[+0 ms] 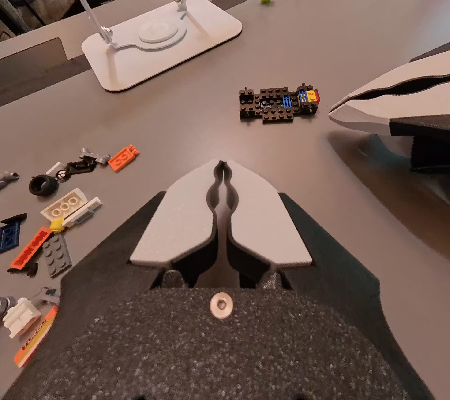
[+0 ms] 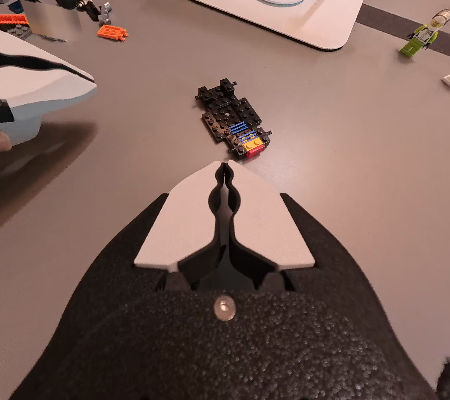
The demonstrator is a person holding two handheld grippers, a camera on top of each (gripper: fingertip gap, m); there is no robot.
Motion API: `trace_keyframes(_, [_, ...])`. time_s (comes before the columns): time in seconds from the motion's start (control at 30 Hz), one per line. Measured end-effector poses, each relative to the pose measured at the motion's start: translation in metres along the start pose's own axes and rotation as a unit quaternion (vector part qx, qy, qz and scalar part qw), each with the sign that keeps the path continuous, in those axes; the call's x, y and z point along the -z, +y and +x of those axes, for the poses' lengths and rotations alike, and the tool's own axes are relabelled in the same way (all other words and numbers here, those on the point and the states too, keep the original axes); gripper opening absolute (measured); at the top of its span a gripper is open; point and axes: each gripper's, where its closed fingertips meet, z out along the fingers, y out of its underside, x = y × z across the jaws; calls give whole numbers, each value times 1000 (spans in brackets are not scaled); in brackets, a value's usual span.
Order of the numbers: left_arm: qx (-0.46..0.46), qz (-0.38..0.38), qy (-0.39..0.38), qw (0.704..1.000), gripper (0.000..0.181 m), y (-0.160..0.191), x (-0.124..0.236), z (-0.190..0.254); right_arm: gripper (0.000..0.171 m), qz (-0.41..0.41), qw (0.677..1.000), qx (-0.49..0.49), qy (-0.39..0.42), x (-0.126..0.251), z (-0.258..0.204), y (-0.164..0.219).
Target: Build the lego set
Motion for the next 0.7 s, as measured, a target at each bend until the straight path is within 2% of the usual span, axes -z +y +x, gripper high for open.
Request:
trace_keyframes(0.53, [-11, 7, -8, 1000, 0, -2, 3, -1, 0, 3, 1000, 11, 1, 2, -1, -2])
trace_keyframes(0.7, [-20, 46, -22, 998, 0, -25, 5, -4, 0, 43, 999, 17, 16, 11, 10, -30])
